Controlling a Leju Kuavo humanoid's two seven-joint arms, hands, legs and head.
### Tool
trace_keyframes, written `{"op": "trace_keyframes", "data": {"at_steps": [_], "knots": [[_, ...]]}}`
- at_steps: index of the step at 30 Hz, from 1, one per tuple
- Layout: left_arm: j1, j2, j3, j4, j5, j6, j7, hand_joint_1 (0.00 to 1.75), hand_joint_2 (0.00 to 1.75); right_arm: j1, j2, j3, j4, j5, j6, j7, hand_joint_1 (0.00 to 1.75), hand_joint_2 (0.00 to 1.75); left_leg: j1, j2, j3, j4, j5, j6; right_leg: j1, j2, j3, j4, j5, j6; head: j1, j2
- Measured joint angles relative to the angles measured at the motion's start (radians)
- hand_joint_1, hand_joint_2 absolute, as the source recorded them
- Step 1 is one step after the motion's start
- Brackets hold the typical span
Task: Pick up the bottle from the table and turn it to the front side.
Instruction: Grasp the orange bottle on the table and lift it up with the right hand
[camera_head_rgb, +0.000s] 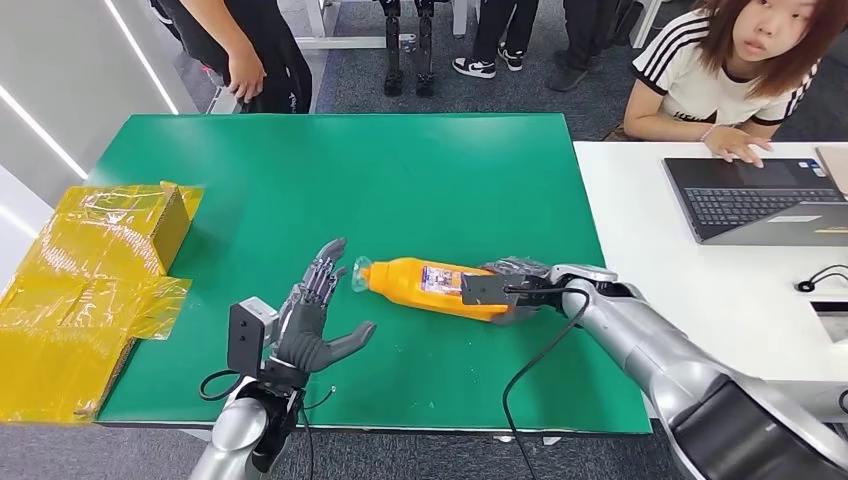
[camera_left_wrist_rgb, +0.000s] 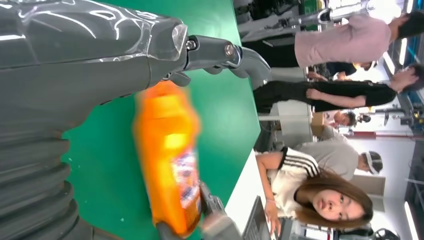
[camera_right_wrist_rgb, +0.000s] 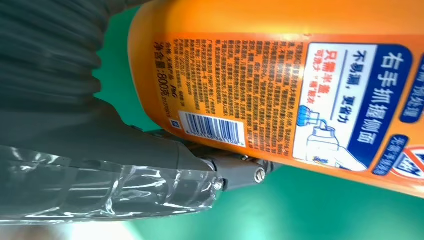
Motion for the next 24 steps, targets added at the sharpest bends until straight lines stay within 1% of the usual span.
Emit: {"op": "trace_keyframes", "data": {"at_steps": [2,4,7,9,13,16,21,24], "knots": [[0.017,0.007,0.002,-0.010,0.000,0.016,-0.012,0.00,1.75,0.070,-0.018,-0.076,-0.045,-0.132,-0.012,-0.059,1.75,1.75,0.000,-0.002,0.000,0.000,0.000,0.000,0.000,-0.002,0.000,0.000,-0.001,0.000,0.000,0.000],[0.034,0.015,0.004,-0.022,0.000,0.033,-0.021,0.00,1.75,0.161,-0.039,-0.165,-0.117,-0.259,-0.016,-0.096,1.75,1.75,0.000,-0.005,-0.001,0.000,0.000,0.000,0.000,-0.005,0.000,0.000,-0.002,0.001,0.000,0.000],[0.048,0.025,0.007,-0.038,-0.002,0.055,-0.026,0.00,1.75,0.315,-0.063,-0.290,-0.242,-0.407,-0.017,-0.112,1.75,1.75,0.000,-0.010,-0.003,0.000,-0.001,0.000,0.000,-0.009,0.001,0.000,-0.004,0.001,0.000,0.000],[0.053,0.031,0.009,-0.047,-0.006,0.071,-0.026,0.00,1.75,0.413,-0.075,-0.361,-0.325,-0.464,-0.039,-0.115,1.75,1.75,0.000,-0.010,-0.003,-0.001,-0.002,0.000,0.000,-0.009,0.000,0.000,-0.004,0.001,0.000,0.000],[0.067,0.039,0.026,-0.067,-0.012,0.086,-0.026,0.00,1.75,0.592,-0.092,-0.483,-0.504,-0.531,-0.097,-0.128,1.75,1.75,0.000,-0.010,-0.003,-0.001,-0.003,0.000,0.000,-0.009,0.000,-0.001,-0.005,0.001,0.000,0.000],[0.079,0.043,0.039,-0.080,-0.014,0.089,-0.026,0.00,1.75,0.695,-0.099,-0.554,-0.618,-0.550,-0.115,-0.132,1.75,1.75,0.000,-0.010,-0.003,-0.001,-0.003,-0.001,0.000,-0.009,0.000,-0.001,-0.005,0.001,0.000,0.000],[0.084,0.044,0.044,-0.087,-0.015,0.089,-0.026,0.00,1.75,0.741,-0.101,-0.591,-0.677,-0.552,-0.118,-0.131,1.75,1.75,0.000,-0.009,-0.003,-0.001,-0.003,-0.001,0.000,-0.008,0.000,-0.001,-0.005,0.001,0.000,0.000],[0.091,0.046,0.054,-0.099,-0.019,0.083,-0.026,0.00,1.75,0.820,-0.104,-0.650,-0.787,-0.526,-0.149,-0.135,1.75,1.75,0.000,-0.008,-0.002,-0.001,-0.003,-0.001,0.000,-0.008,0.000,-0.001,-0.005,0.001,0.000,0.000]]}}
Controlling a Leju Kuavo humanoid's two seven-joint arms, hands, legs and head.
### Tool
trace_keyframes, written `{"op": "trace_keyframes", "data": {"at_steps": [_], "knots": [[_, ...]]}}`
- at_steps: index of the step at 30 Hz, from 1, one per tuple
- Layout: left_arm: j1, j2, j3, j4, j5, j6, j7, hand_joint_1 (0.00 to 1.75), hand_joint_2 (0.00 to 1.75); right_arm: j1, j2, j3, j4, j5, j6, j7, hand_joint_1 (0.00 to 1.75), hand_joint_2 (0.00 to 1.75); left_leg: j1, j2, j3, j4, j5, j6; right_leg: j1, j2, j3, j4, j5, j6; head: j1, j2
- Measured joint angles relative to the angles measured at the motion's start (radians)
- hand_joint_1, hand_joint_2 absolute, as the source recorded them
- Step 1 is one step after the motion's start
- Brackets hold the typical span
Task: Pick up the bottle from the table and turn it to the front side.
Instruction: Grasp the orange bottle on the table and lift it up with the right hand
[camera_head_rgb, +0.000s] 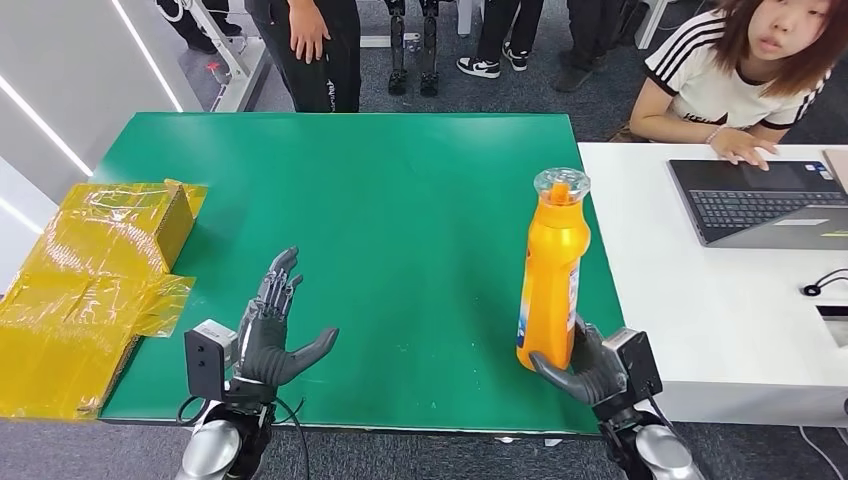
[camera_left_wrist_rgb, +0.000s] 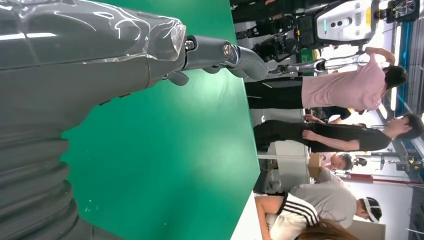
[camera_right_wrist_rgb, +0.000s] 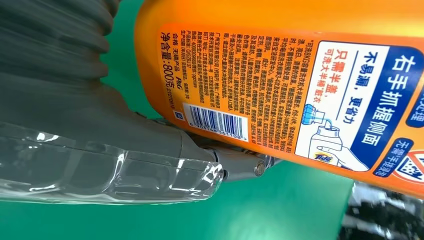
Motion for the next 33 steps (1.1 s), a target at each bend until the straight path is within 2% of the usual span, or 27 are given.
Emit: {"op": "trace_keyframes", "data": {"at_steps": [4,7,12,17,21,29,33], "knots": [[-0.013,0.005,0.000,-0.002,0.003,-0.055,0.003,0.00,1.75,0.028,0.016,-0.010,-0.053,0.084,-0.035,-0.017,1.75,1.75,0.000,0.002,0.000,0.000,0.000,0.000,0.000,0.002,0.000,0.000,0.000,0.000,0.000,0.000],[-0.058,0.006,-0.007,0.007,0.045,-0.129,0.025,0.00,1.75,0.010,0.037,-0.003,-0.056,0.122,-0.037,-0.028,1.75,1.75,0.000,0.003,0.000,0.000,0.001,0.000,0.000,0.002,-0.001,0.000,0.001,-0.001,0.000,0.000],[-0.250,-0.006,-0.045,0.100,0.229,-0.331,0.119,0.00,1.75,-0.152,0.093,0.059,0.037,0.178,-0.041,-0.048,1.75,1.75,0.000,0.005,0.000,0.000,0.005,-0.001,0.000,0.004,-0.001,0.001,0.006,-0.002,0.000,0.000],[-0.417,-0.036,-0.096,0.195,0.417,-0.462,0.203,0.00,1.75,-0.329,0.169,0.162,0.181,0.226,-0.084,-0.034,1.75,1.75,0.000,0.007,0.000,0.000,0.008,-0.002,0.000,0.007,-0.003,0.002,0.009,-0.003,0.000,0.000],[-0.475,-0.045,-0.115,0.251,0.483,-0.493,0.238,0.00,1.75,-0.374,0.199,0.216,0.243,0.256,-0.107,-0.029,1.75,1.75,0.000,0.006,0.000,0.000,0.008,-0.002,0.000,0.006,-0.003,0.002,0.009,-0.003,0.000,0.000],[-0.517,-0.043,-0.122,0.353,0.621,-0.565,0.293,0.00,1.75,-0.402,0.214,0.258,0.302,0.355,-0.161,-0.011,1.75,1.75,0.000,0.006,-0.001,0.000,0.008,-0.003,0.000,0.007,-0.004,0.002,0.008,-0.002,0.000,0.000],[-0.533,-0.030,-0.123,0.411,0.562,-0.541,0.269,0.00,1.75,-0.399,0.214,0.258,0.320,0.393,-0.162,0.000,1.75,1.75,0.000,0.006,0.000,0.000,0.008,-0.003,0.000,0.007,-0.004,0.002,0.008,-0.003,0.000,0.000]]}}
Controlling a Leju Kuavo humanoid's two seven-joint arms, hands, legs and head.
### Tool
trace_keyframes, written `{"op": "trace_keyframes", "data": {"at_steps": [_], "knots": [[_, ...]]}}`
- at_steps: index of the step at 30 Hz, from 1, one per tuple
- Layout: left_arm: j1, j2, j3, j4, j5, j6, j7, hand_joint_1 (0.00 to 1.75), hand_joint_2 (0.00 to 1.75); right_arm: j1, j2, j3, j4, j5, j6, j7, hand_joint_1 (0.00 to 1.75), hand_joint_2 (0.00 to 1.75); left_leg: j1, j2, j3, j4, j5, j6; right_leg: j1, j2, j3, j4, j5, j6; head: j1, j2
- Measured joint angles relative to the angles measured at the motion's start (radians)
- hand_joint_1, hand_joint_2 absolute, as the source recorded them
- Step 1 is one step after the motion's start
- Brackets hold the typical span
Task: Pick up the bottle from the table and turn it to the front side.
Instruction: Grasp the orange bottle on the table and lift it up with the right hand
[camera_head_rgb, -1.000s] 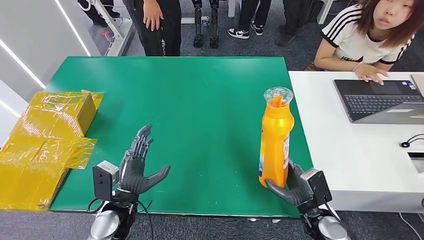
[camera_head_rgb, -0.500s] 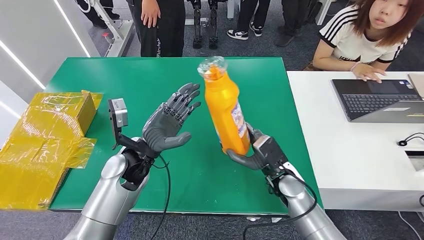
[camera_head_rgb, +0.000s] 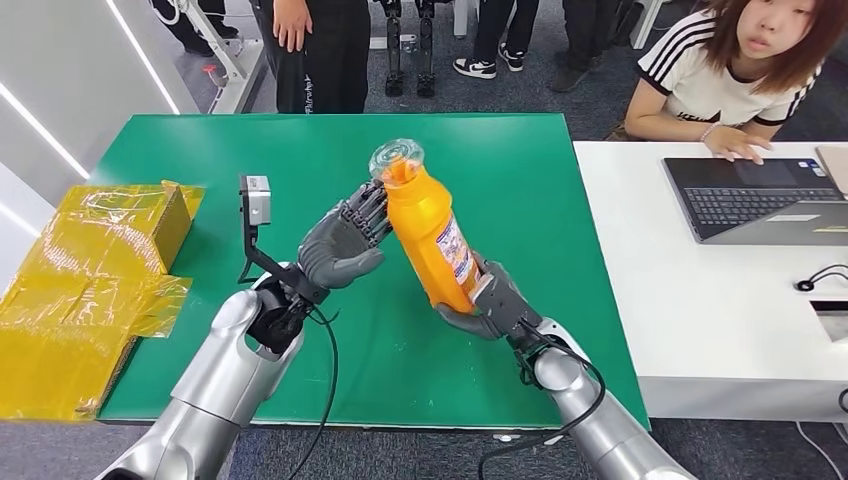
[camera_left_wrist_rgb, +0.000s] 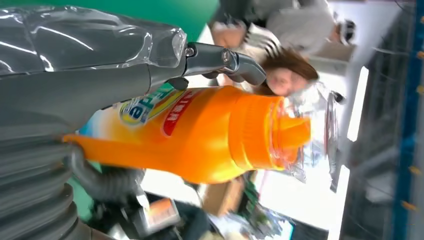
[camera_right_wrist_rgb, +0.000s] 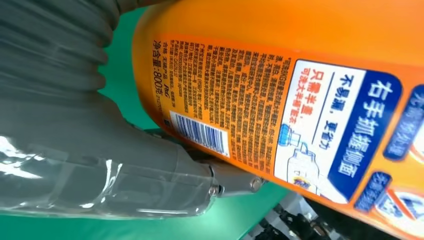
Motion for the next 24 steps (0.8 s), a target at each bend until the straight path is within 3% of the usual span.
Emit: {"op": "trace_keyframes", "data": {"at_steps": [6,12,18,24], "knots": [[-0.034,0.042,-0.001,0.086,-0.215,0.143,-0.043,0.00,1.75,0.028,-0.015,0.003,-0.005,0.023,0.004,0.026,1.75,1.75,0.000,0.000,0.000,0.000,0.000,0.000,0.000,0.000,0.000,0.000,0.000,0.000,0.000,0.000],[-0.054,0.070,-0.001,0.140,-0.249,0.158,-0.046,0.00,1.75,0.031,-0.034,0.003,-0.008,0.022,0.005,0.038,1.75,1.75,0.000,0.000,0.000,0.000,0.000,0.000,0.000,0.000,0.000,0.000,0.000,0.000,0.000,0.000],[-0.063,0.091,-0.005,0.145,-0.400,0.261,-0.078,0.00,1.75,0.038,-0.058,0.005,-0.016,-0.003,0.022,0.043,1.75,1.75,0.000,0.000,0.000,0.000,0.000,0.000,0.000,0.000,0.000,0.000,0.000,0.000,0.000,0.000],[-0.070,0.104,-0.006,0.145,-0.414,0.279,-0.075,0.00,1.75,0.039,-0.072,0.009,-0.030,-0.013,0.023,0.040,1.75,1.75,0.000,0.000,0.000,0.000,0.000,0.000,0.000,0.000,0.000,0.000,0.000,0.000,0.000,0.000]]}}
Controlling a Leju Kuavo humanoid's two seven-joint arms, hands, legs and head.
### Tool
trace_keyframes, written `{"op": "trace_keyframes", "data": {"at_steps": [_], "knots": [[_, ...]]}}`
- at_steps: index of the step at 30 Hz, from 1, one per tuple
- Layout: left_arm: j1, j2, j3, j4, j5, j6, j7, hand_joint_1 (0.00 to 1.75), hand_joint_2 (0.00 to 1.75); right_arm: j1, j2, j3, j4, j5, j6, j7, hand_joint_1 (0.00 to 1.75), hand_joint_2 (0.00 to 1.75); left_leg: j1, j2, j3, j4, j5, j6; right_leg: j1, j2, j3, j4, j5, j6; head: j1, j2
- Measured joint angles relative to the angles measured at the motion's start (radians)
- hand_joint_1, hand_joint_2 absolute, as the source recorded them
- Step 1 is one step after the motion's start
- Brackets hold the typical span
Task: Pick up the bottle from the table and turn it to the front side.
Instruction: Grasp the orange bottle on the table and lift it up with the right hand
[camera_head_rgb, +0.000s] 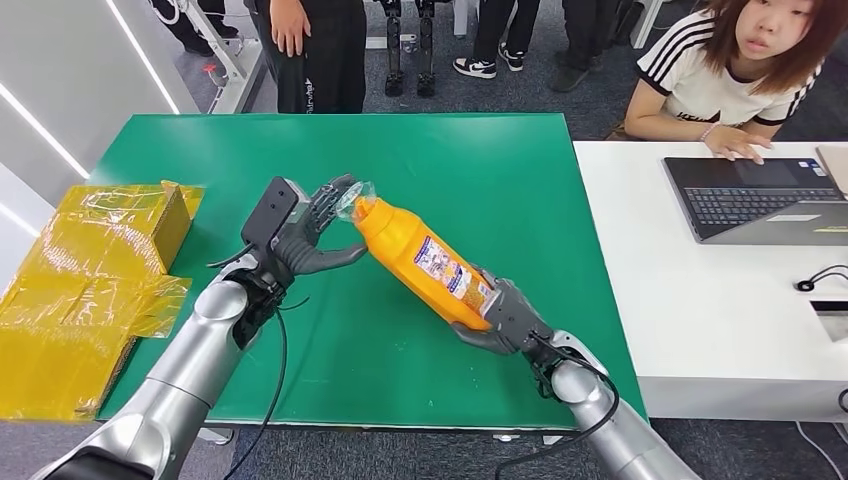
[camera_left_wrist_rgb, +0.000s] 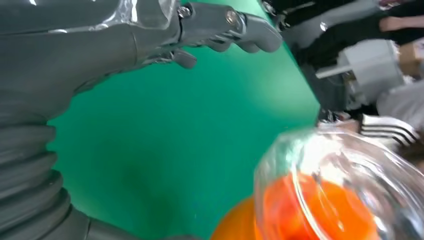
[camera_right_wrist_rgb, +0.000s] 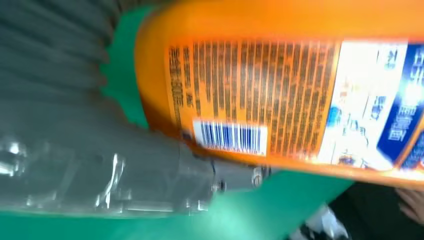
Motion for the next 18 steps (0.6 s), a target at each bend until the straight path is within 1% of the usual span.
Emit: {"op": "trace_keyframes", "data": {"at_steps": [2,8,10,13,15,18], "knots": [[0.000,0.001,0.000,0.000,0.026,-0.022,0.011,0.00,1.75,-0.001,-0.001,0.004,-0.001,-0.002,0.000,0.000,1.75,1.75,0.000,0.000,0.000,0.000,0.000,0.000,0.000,0.000,0.000,0.000,0.000,0.000,0.000,0.000],[0.003,-0.011,-0.003,-0.014,0.200,-0.151,0.062,0.00,1.75,-0.005,0.000,0.017,0.010,-0.007,-0.007,0.000,1.75,1.75,0.000,0.000,-0.001,0.000,0.000,0.000,0.000,0.000,0.000,0.000,0.000,0.000,0.000,0.000],[0.007,-0.021,-0.009,-0.040,0.265,-0.179,0.089,0.00,1.75,-0.005,0.005,0.018,0.013,-0.010,-0.020,-0.008,1.75,1.75,0.000,-0.001,-0.001,0.000,0.000,0.000,0.000,-0.001,0.000,0.000,0.000,0.000,0.000,0.000],[0.017,-0.046,-0.022,-0.090,0.415,-0.231,0.149,0.00,1.75,-0.005,0.024,0.016,0.009,-0.020,-0.047,-0.030,1.75,1.75,0.000,-0.001,-0.001,0.000,0.000,0.000,0.000,-0.001,0.000,0.000,0.000,0.000,0.000,0.000],[0.022,-0.063,-0.035,-0.120,0.514,-0.250,0.183,0.00,1.75,-0.004,0.036,0.013,-0.004,-0.023,-0.065,-0.040,1.75,1.75,0.000,-0.001,-0.001,0.000,0.000,0.000,0.000,-0.001,0.000,0.000,0.000,0.000,0.000,0.000],[0.023,-0.076,-0.055,-0.142,0.579,-0.245,0.196,0.00,1.75,-0.003,0.042,0.008,-0.039,-0.020,-0.090,-0.046,1.75,1.75,0.000,-0.001,-0.001,0.000,0.000,0.000,0.000,-0.001,0.000,0.000,0.000,0.000,0.000,0.000]]}}
